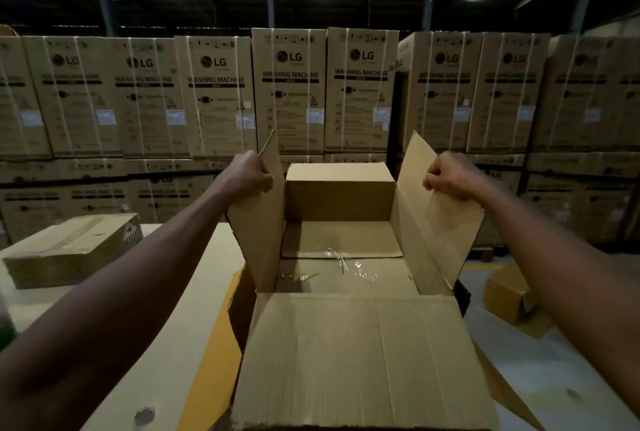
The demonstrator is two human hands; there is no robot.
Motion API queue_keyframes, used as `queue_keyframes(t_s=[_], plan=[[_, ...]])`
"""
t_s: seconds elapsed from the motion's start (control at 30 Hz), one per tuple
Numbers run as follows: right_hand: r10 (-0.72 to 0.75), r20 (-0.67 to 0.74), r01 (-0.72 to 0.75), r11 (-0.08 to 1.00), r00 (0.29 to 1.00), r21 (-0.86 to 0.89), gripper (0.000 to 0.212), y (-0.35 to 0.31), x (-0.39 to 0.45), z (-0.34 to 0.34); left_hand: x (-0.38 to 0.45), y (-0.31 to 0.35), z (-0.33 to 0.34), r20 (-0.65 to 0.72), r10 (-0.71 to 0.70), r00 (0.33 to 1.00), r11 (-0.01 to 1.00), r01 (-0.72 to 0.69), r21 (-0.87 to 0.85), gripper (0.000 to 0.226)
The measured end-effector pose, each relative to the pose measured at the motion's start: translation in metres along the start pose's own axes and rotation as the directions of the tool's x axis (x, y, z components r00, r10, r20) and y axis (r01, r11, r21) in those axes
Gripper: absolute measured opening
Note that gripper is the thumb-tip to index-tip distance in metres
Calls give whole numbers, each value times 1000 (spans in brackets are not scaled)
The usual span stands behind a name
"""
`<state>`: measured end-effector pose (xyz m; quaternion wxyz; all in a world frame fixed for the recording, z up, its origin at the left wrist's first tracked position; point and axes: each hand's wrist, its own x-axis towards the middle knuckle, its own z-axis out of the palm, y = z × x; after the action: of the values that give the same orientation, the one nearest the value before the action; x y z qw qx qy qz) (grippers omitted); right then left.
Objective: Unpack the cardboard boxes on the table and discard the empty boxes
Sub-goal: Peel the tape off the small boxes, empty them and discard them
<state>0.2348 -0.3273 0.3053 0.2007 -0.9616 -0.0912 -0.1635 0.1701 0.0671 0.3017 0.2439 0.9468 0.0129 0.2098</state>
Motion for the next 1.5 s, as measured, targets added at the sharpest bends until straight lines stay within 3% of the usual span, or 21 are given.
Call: queue_keyframes(t_s=[0.43,0.67,0.9,1.27,1.5], plan=[[22,147,-25,999,989,20,18,40,32,95,-2,-46,101,107,-118,987,992,113,52,8],[-48,130,55,997,990,-49,20,28,19,124,-15,-53,121,71,-112,991,990,105,97,23],[-42,178,51,998,983,-47,14,33,3,144,-25,-58,128,100,-149,984,984,137,115,19],[61,267,-54,998,962,-33,42,64,-22,194,-47,-85,184,207,-251,946,965,228,128,24],[69,254,-58,997,965,-49,43,68,-25,204,-52,-100,197,204,-277,939,956,247,161,27]])
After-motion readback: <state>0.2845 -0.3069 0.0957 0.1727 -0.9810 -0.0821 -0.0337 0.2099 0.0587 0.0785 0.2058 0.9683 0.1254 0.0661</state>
